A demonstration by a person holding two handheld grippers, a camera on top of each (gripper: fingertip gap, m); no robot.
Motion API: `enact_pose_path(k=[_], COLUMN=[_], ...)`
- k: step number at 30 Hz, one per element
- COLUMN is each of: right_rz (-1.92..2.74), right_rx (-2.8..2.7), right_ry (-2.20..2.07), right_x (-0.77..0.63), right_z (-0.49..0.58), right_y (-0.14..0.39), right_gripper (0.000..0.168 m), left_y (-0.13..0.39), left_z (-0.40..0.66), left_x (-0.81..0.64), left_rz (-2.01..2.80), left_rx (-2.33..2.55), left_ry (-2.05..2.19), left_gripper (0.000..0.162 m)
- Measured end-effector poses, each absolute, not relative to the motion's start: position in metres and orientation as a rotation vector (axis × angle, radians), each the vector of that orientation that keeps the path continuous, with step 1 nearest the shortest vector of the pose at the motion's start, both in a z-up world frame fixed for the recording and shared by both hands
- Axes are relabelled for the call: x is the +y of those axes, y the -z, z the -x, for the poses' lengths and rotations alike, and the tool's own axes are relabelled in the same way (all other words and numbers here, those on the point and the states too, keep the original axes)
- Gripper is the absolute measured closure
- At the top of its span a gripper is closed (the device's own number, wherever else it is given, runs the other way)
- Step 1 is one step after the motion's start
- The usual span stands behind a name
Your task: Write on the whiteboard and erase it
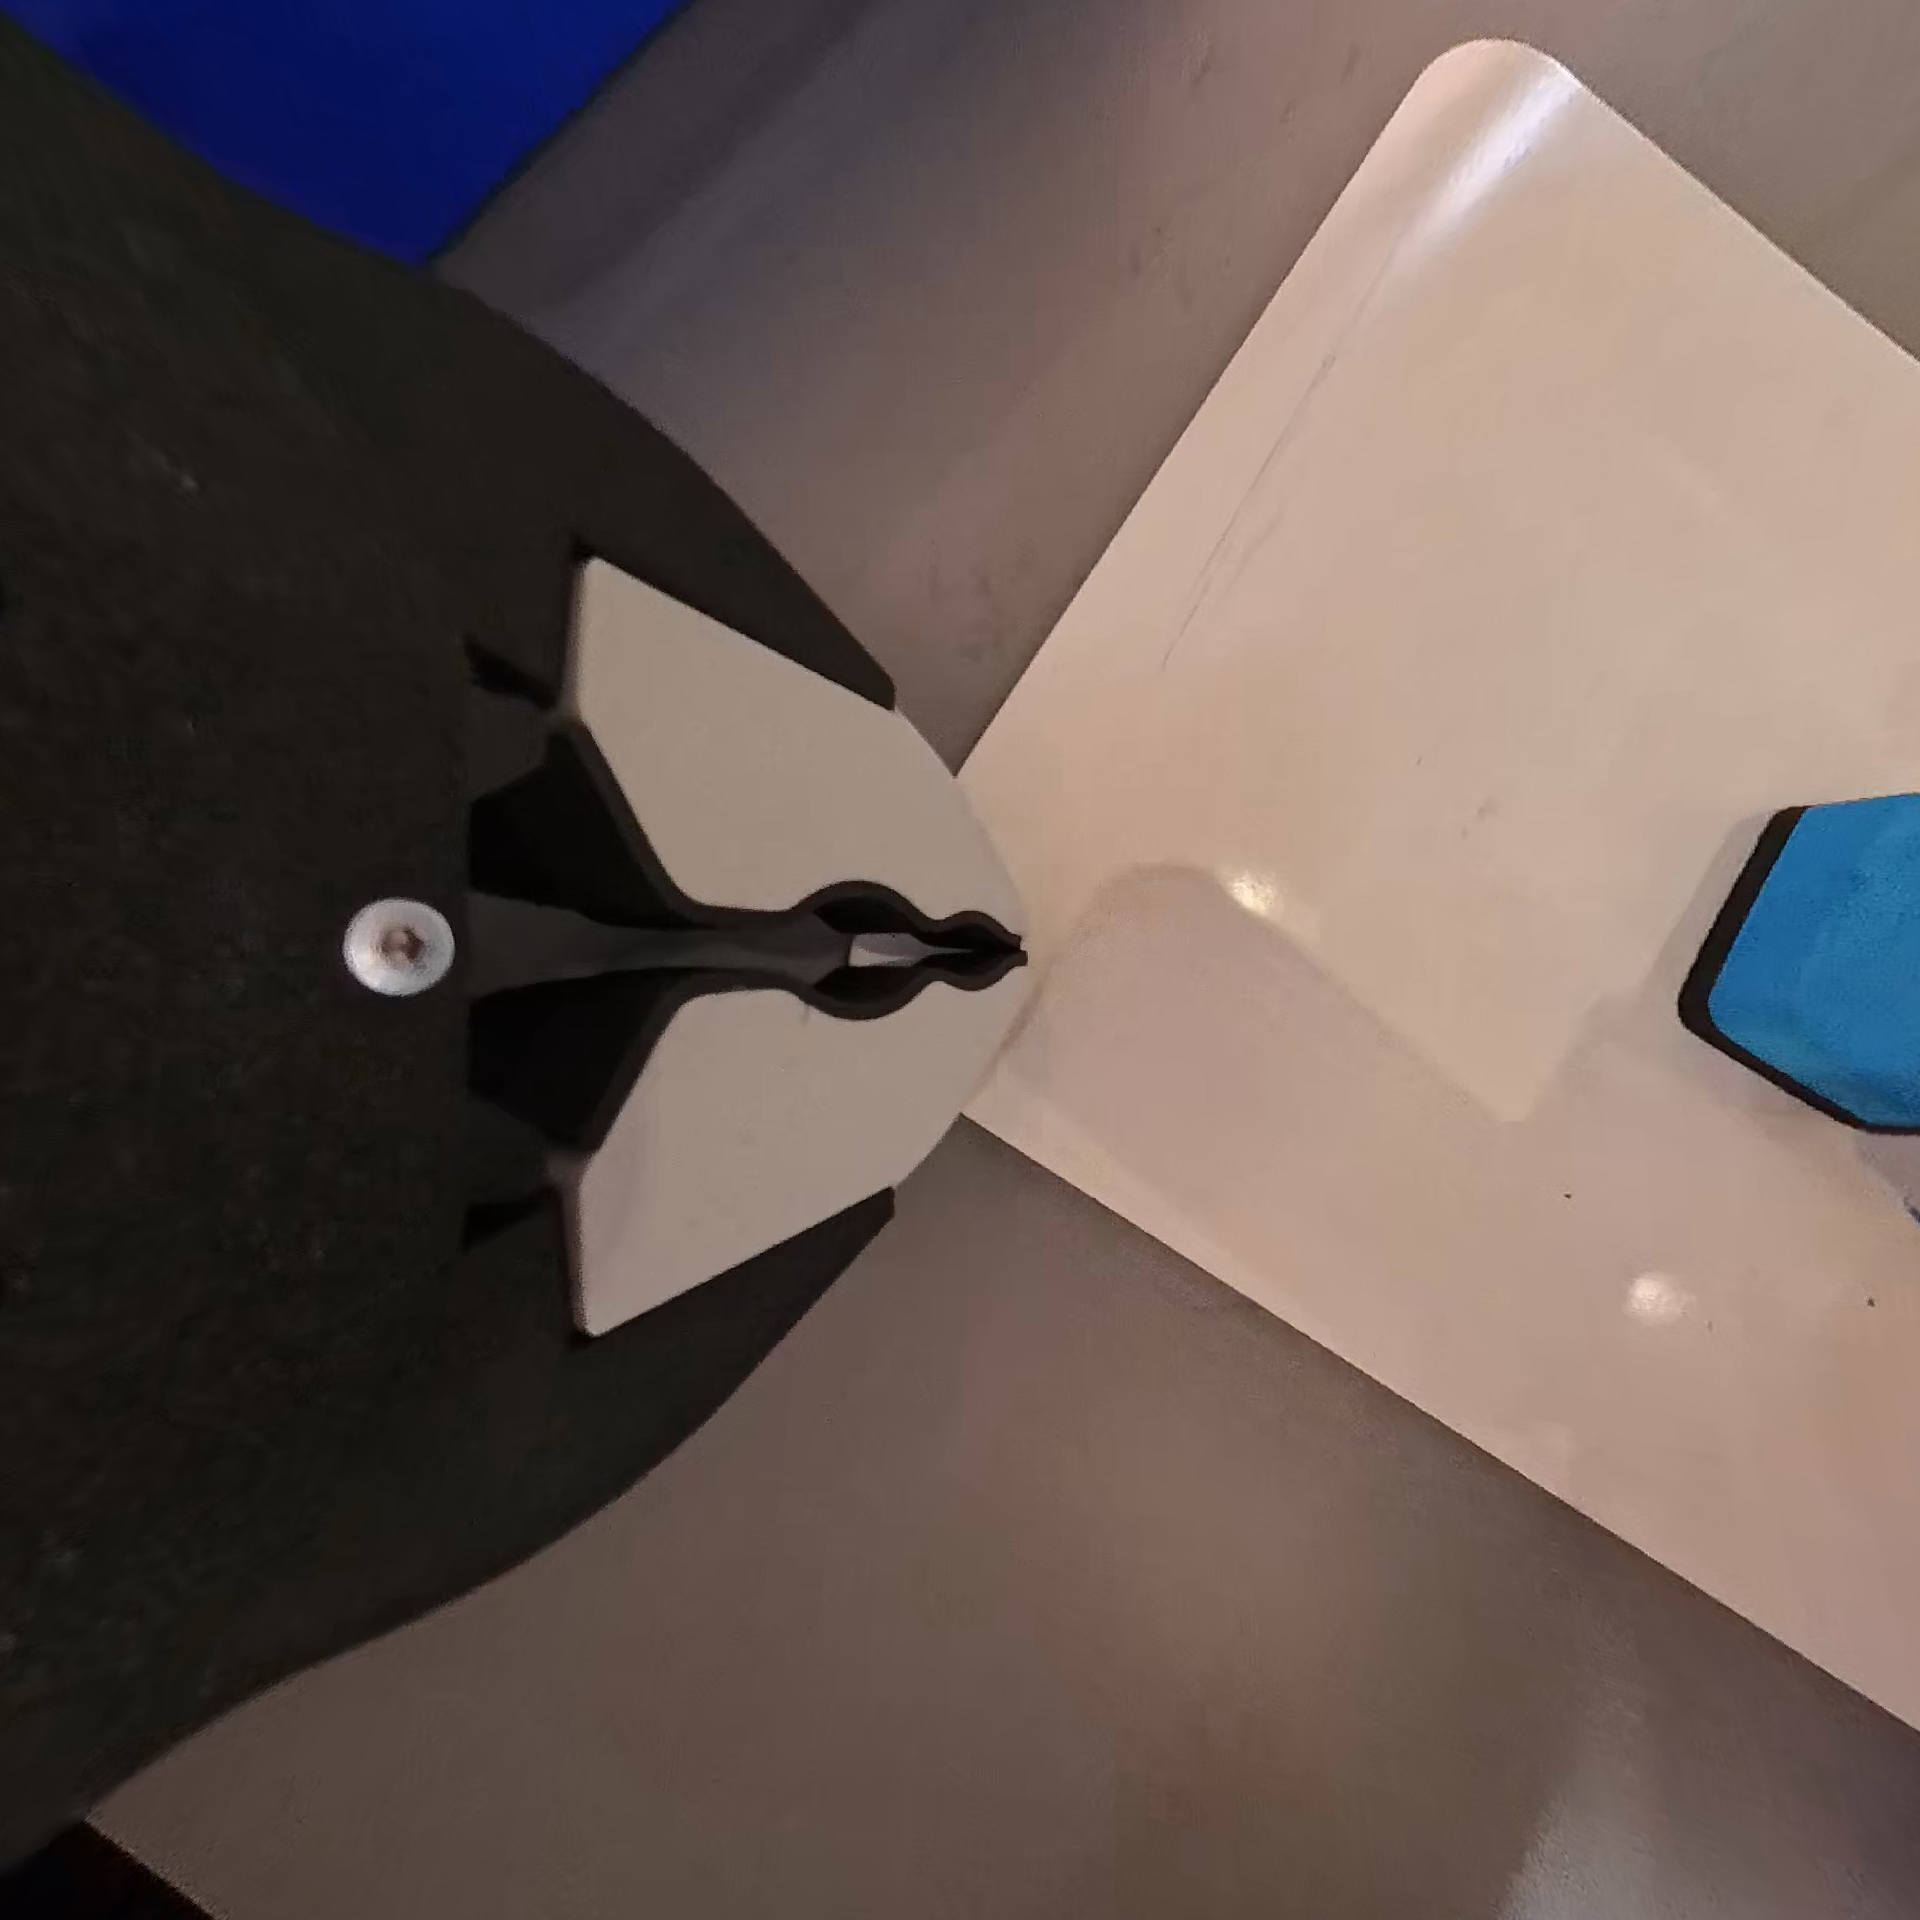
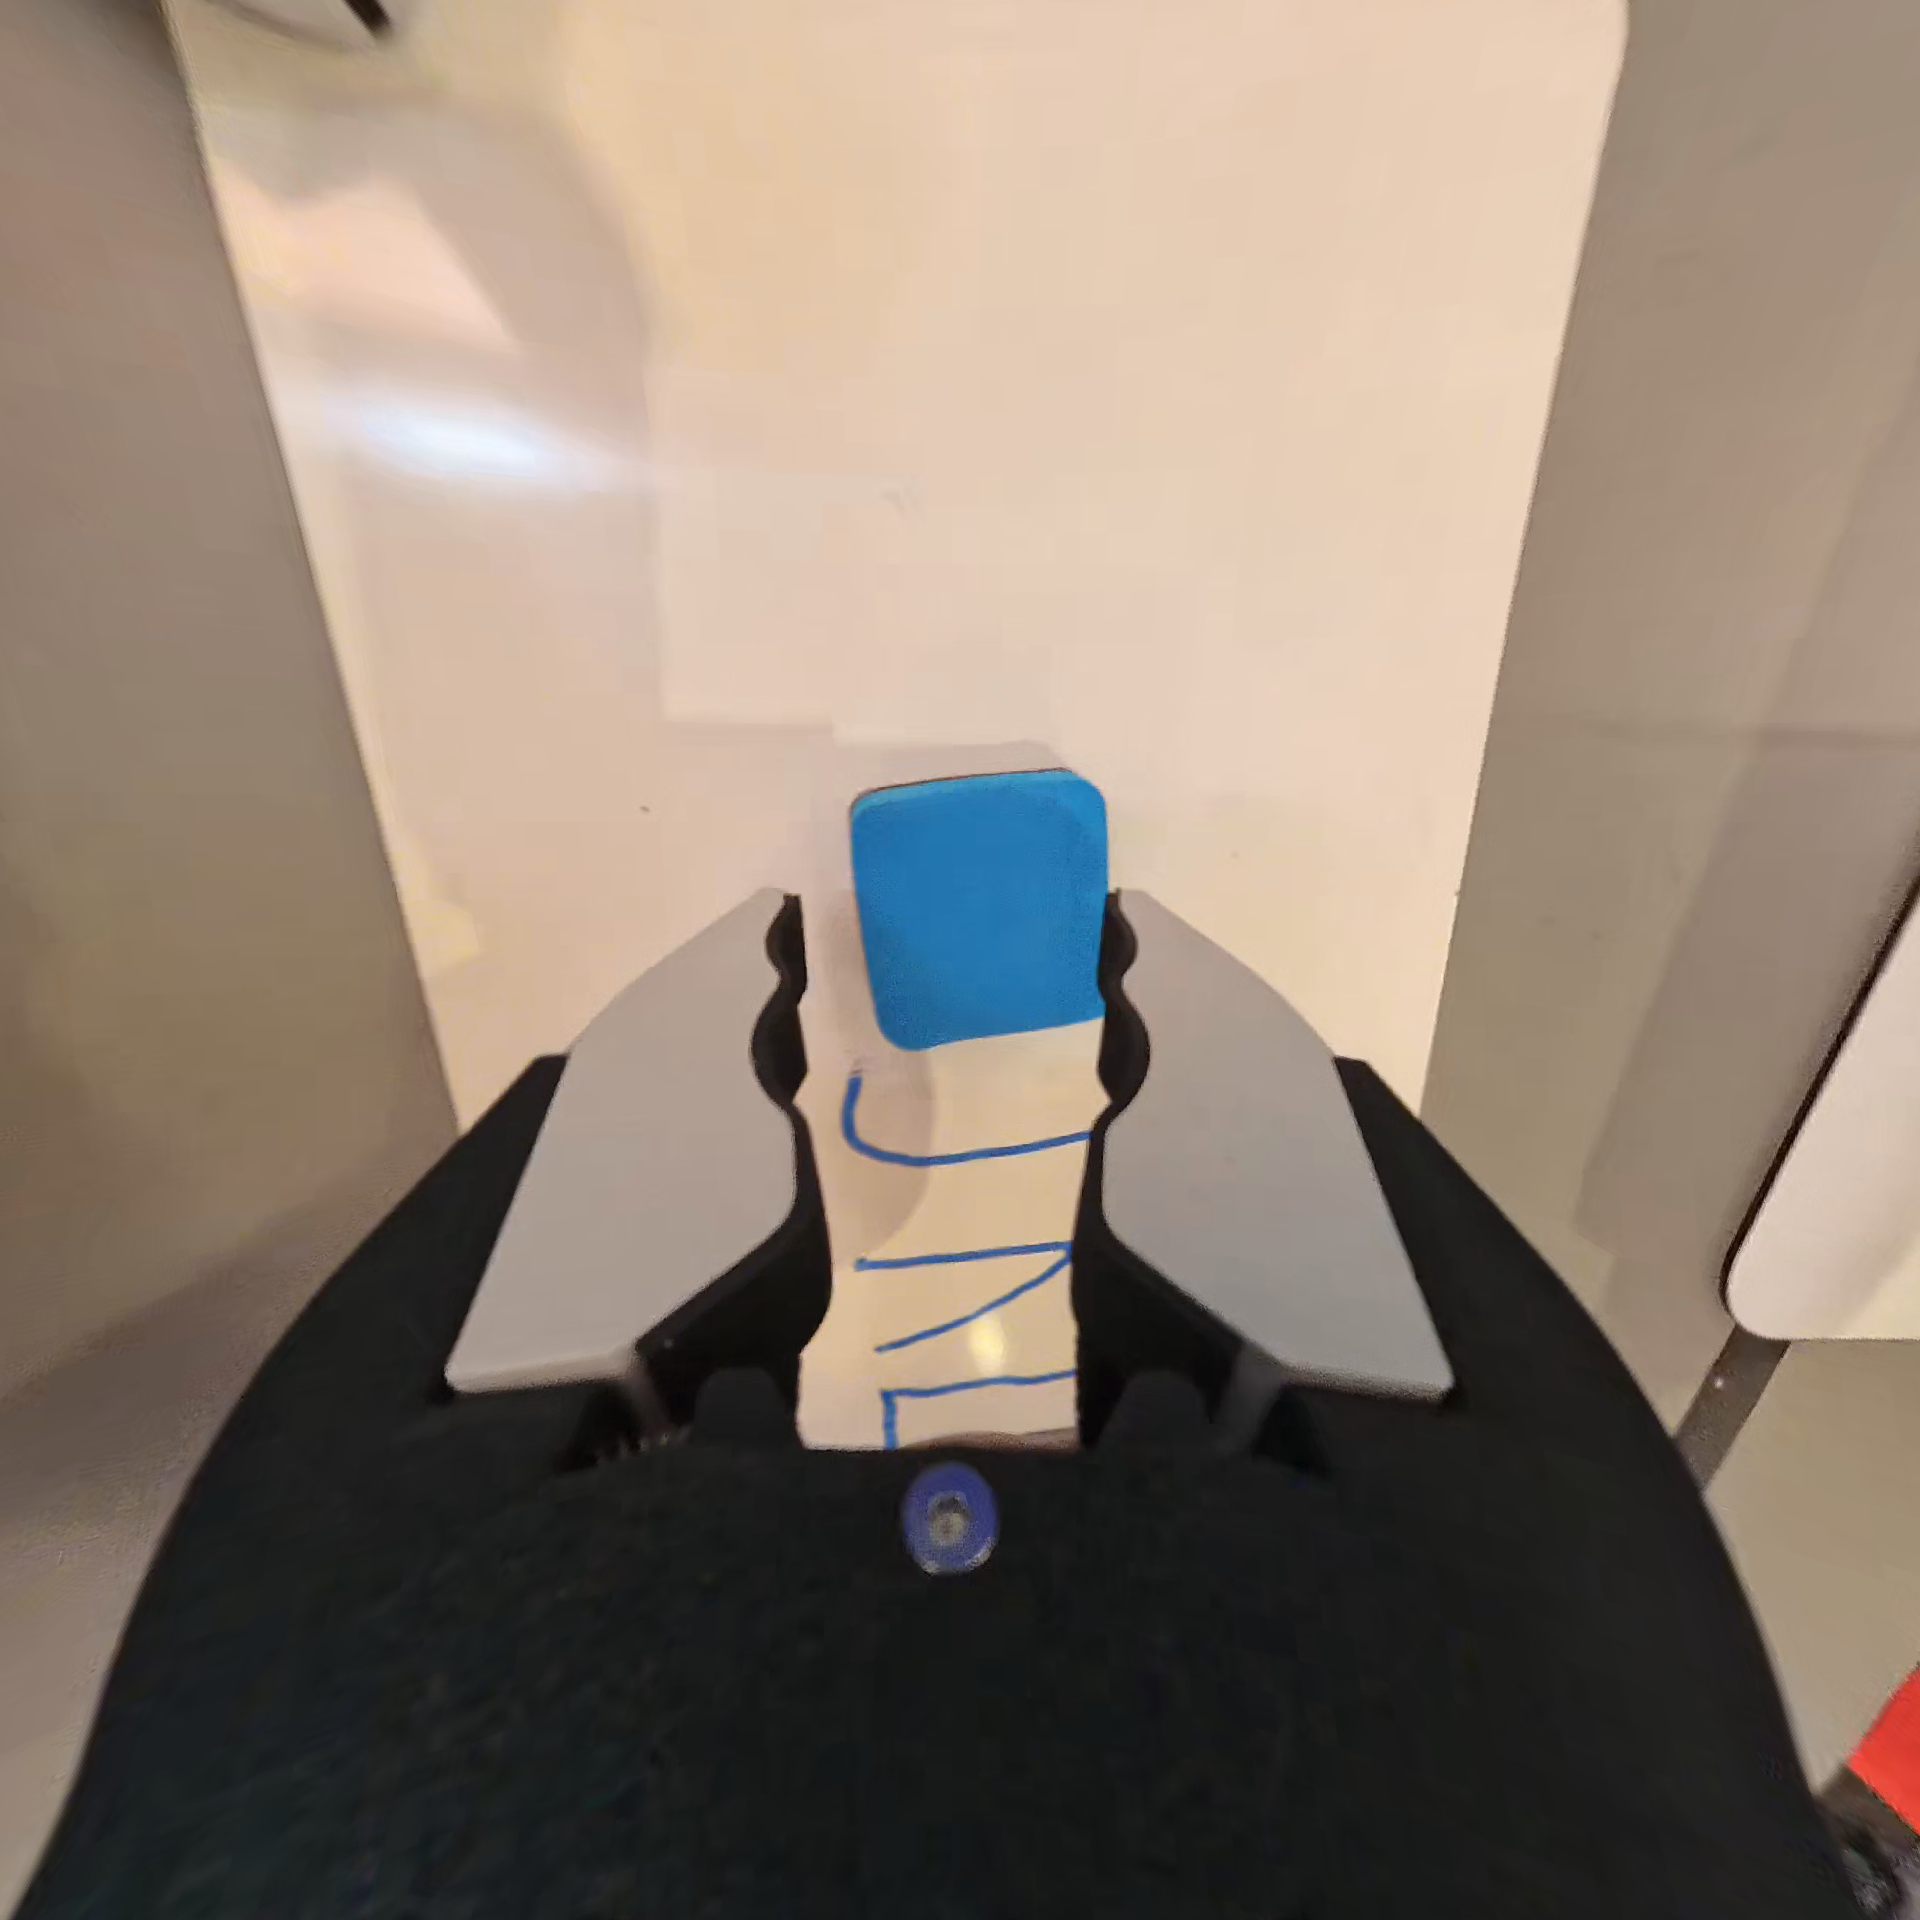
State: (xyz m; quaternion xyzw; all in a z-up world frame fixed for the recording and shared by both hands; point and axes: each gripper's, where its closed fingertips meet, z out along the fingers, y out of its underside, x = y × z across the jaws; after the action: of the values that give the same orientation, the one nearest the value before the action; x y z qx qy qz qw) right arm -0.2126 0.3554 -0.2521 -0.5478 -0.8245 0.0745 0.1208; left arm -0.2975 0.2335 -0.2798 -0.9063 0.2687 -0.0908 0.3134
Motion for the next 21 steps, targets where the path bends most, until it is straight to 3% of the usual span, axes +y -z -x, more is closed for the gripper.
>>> enact_pose_path(k=[6, 11, 15, 21], right_rz=[1.596, 1.583, 1.628, 1.6], right_rx=[-2.459, -2.369, -2.267, -2.273], right_ry=[-0.18, -0.131, -0.094, -0.03], right_x=[0.367, 0.38, 0.389, 0.373], right_z=[0.214, 0.215, 0.204, 0.196], right_y=[0.267, 0.247, 0.229, 0.249], right_gripper=[0.12, 0.145, 0.144, 0.135], left_y=[0.28, 0.28, 0.28, 0.28], left_z=[0.296, 0.295, 0.295, 0.294], left_x=[0.237, 0.239, 0.239, 0.238], left_rz=[2.394, 2.392, 2.395, 2.397], left_rx=[0.711, 0.678, 0.67, 0.669], left_ry=[0.201, 0.225, 0.228, 0.226], left_gripper=[0.162, 0.162, 0.162, 0.162])
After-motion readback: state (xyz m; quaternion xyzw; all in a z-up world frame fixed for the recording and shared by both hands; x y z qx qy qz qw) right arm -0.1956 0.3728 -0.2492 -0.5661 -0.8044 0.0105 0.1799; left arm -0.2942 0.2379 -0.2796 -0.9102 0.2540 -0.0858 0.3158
